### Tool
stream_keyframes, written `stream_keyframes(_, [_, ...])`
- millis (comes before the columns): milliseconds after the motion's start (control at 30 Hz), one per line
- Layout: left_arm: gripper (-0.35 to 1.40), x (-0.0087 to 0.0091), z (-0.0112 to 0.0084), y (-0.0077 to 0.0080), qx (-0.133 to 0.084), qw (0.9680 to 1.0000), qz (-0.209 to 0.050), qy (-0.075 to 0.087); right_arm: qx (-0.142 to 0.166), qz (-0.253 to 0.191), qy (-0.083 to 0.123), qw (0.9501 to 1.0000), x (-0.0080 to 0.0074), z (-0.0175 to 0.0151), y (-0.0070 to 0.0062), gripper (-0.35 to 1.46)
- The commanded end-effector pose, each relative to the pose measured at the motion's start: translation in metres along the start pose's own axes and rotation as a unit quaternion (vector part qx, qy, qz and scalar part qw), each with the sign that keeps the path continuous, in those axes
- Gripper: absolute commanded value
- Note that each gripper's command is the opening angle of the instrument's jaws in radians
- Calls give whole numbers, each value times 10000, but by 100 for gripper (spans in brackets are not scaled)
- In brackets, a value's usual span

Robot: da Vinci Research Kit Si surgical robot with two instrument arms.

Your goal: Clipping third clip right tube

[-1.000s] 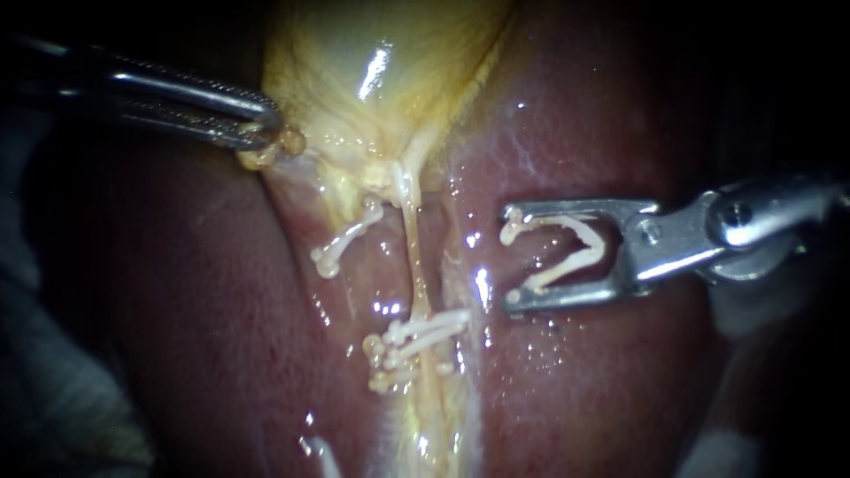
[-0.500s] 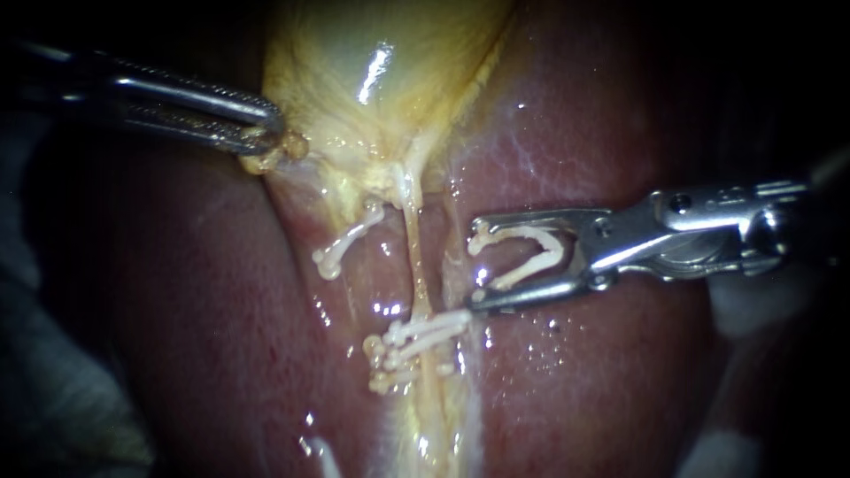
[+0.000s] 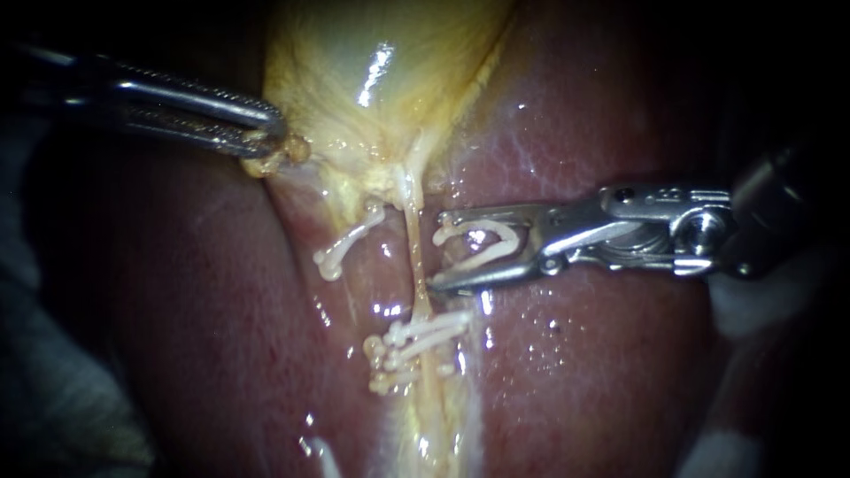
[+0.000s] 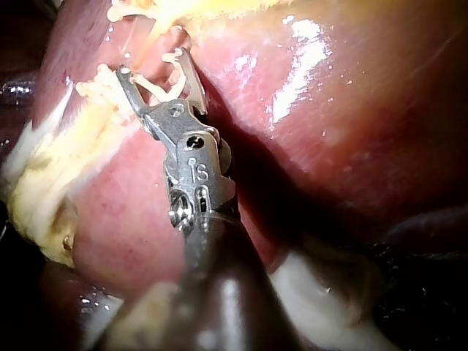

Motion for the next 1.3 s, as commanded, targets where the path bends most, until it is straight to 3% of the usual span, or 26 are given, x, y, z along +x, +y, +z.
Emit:
stream_keyframes(33, [-35, 0, 0, 0, 0, 10000, 2, -2, 11, -8, -6, 10000, 0, 2, 1, 46])
stream_keyframes(400, [-35, 0, 0, 0, 1, 10000, 2, -1, 317, 279, 200, 9989, 2, 30, 3, 46])
stream_keyframes(667, [-35, 0, 0, 0, 1, 10000, 2, -1, 510, 554, 552, 9956, 8, 41, 4, 46])
stream_keyframes(900, [-35, -1, -1, 0, -1, 10000, 4, -2, 741, 677, 877, 9911, 14, 39, -4, 46])
stream_keyframes(1167, [-35, -2, -1, 0, -2, 10000, 7, -3, 1244, 764, 1002, 9842, 29, 36, -17, 44])
stream_keyframes(1300, [-35, -3, -1, -1, 0, 10000, 9, -2, 1211, 766, 1038, 9842, 34, 35, -18, 43])
